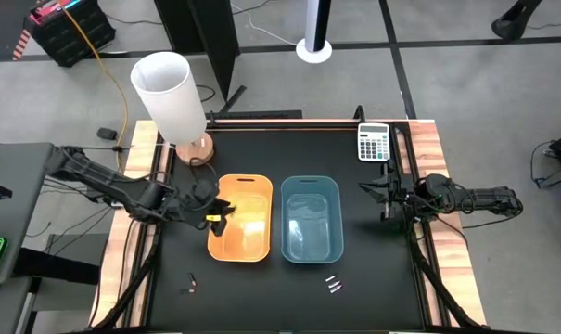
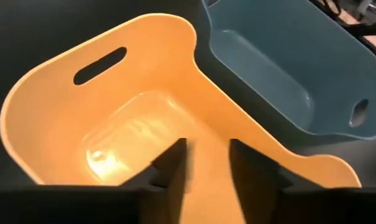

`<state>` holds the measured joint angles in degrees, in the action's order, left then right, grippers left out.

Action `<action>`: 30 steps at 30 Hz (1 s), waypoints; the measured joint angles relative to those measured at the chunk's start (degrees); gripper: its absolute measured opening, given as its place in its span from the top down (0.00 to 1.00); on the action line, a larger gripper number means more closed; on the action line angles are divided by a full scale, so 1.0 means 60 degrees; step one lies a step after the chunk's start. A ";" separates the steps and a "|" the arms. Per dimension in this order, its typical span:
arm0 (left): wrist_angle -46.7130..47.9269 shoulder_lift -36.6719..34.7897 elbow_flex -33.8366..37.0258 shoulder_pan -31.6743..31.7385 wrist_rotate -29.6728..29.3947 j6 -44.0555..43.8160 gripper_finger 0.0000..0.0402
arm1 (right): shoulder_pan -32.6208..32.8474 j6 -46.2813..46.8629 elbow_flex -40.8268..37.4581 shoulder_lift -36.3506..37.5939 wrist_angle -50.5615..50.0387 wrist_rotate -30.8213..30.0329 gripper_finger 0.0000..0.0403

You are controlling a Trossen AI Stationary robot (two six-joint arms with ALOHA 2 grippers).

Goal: Sort batteries
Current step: Put the left black battery into the yellow bin, then put the top black battery into the yellow bin

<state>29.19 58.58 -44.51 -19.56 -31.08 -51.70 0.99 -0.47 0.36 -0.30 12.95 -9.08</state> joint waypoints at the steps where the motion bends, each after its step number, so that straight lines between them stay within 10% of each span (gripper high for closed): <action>1: -0.0105 0.0016 0.0000 0.0030 0.0061 0.0076 0.63 | -0.0003 0.0000 0.0000 -0.0002 0.0000 0.0000 0.90; 7: -0.0716 -0.0257 -0.0048 -0.0009 0.0734 0.1077 0.46 | -0.0002 0.0004 0.0000 -0.0002 0.0000 0.0000 0.90; 15: 0.1396 -0.0704 -0.0994 -0.1576 0.1625 0.1942 0.51 | -0.0001 0.0182 0.0000 0.0001 -0.0027 0.0000 0.90; 30: 0.2728 0.1811 -0.1020 -0.4990 0.2980 -0.1018 0.58 | -0.0003 0.0269 0.0000 0.0001 -0.0047 0.0000 0.90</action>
<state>45.56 69.44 -50.63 -49.50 -13.20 -57.81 0.97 1.15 0.36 -0.30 12.67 -9.08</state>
